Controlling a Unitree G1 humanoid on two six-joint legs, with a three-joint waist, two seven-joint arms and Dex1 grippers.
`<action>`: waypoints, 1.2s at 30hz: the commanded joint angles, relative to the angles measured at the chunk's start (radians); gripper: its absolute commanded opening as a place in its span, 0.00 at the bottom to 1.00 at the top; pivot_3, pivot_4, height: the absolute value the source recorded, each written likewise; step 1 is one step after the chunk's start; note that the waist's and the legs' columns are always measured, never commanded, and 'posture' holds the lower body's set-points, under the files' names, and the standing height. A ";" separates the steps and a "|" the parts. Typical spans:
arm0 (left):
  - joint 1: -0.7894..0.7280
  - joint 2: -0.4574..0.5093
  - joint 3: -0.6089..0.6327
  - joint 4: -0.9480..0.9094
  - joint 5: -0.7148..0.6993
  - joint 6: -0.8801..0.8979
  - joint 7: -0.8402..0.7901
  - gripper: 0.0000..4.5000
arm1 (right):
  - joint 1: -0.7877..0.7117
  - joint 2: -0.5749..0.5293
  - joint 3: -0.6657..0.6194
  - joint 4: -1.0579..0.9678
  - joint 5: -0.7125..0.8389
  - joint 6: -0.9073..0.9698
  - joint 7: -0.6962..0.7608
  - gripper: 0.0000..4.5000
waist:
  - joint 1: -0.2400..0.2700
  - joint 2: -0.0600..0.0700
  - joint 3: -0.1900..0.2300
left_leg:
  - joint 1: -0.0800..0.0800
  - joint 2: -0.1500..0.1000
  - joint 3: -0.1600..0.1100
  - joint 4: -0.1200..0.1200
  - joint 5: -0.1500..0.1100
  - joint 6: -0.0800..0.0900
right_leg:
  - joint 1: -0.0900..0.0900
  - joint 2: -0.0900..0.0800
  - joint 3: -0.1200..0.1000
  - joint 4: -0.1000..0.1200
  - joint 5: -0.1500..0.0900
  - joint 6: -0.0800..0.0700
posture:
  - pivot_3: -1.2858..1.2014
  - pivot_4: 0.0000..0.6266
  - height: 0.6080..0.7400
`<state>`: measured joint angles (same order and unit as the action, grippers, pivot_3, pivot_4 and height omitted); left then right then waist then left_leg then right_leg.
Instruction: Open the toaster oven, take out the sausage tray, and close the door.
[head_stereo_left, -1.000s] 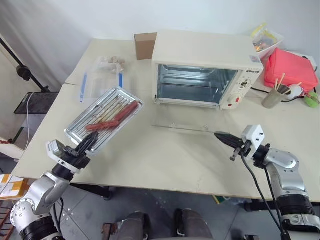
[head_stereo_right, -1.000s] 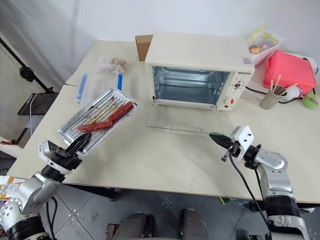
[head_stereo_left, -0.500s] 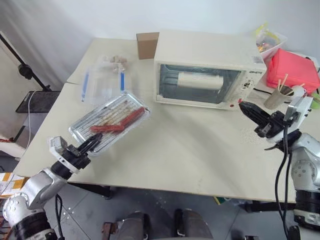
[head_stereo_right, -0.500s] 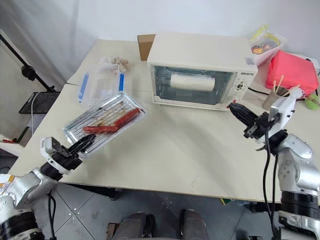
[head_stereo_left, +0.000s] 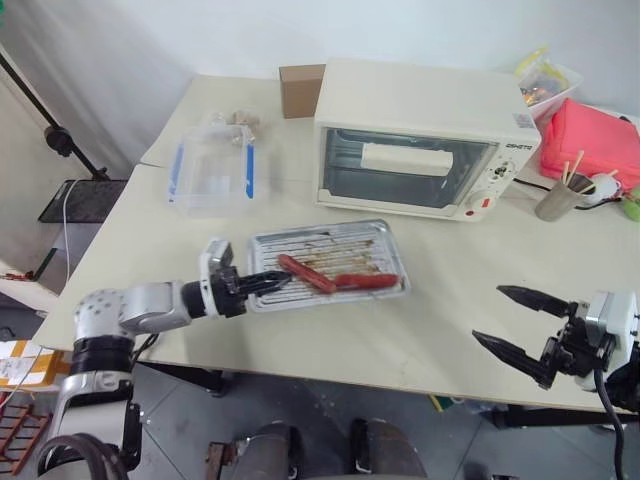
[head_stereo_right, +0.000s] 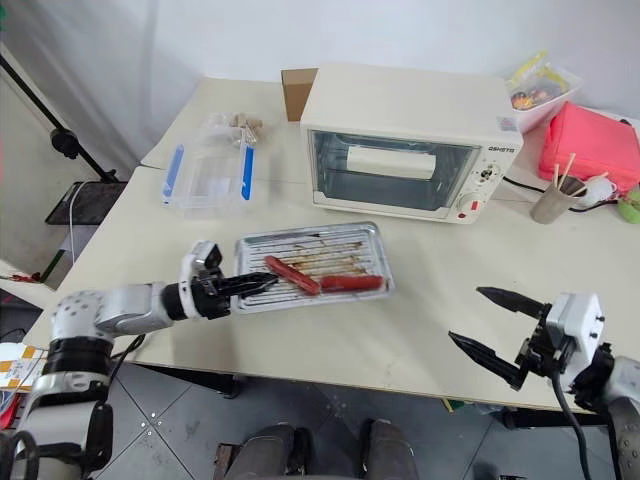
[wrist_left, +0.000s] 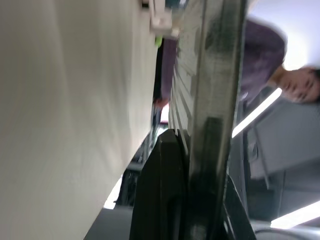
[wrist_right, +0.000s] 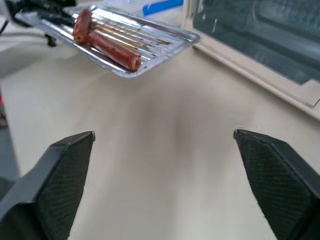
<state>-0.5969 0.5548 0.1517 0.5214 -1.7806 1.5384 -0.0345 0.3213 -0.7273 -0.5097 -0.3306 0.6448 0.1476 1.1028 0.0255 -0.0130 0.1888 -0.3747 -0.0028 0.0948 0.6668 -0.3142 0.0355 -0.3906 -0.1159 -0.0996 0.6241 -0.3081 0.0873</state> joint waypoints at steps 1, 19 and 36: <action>-0.057 -0.036 -0.057 0.018 0.178 0.010 -0.135 0.00 | 0.067 0.020 -0.070 -0.058 -0.001 -0.046 0.004 0.99 | 0.001 0.000 0.000 | 0.000 0.000 0.000 0.000 0.000 0.000 | 0.000 0.000 0.000 0.000 0.000 0.000 | 0.52 0.24 1.00; -0.292 -0.193 -0.251 0.164 0.874 -0.120 -0.617 0.14 | 0.206 0.054 -0.161 -0.094 0.019 -0.048 -0.024 1.00 | 0.029 0.002 -0.001 | 0.004 -0.001 -0.001 -0.001 -0.005 -0.007 | 0.006 -0.002 0.000 -0.005 0.001 0.002 | 0.52 0.24 1.00; -0.044 0.210 -0.252 -0.196 1.097 -0.510 -1.030 0.99 | 0.104 0.025 -0.069 -0.041 -0.005 -0.046 0.026 1.00 | -0.024 0.002 -0.001 | 0.004 0.003 0.000 -0.004 -0.004 -0.011 | 0.000 0.000 0.001 -0.002 -0.001 -0.002 | 0.52 0.24 1.00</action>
<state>-0.6529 0.7510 -0.1148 0.3469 -0.7391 1.1316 -1.0372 0.4339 -0.6870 -0.5767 -0.3683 0.6357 0.1083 1.1202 0.0011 -0.0107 0.1877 -0.3709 -0.0001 0.0946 0.6625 -0.3185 0.0249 -0.3901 -0.1165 -0.0987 0.6217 -0.3091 0.0853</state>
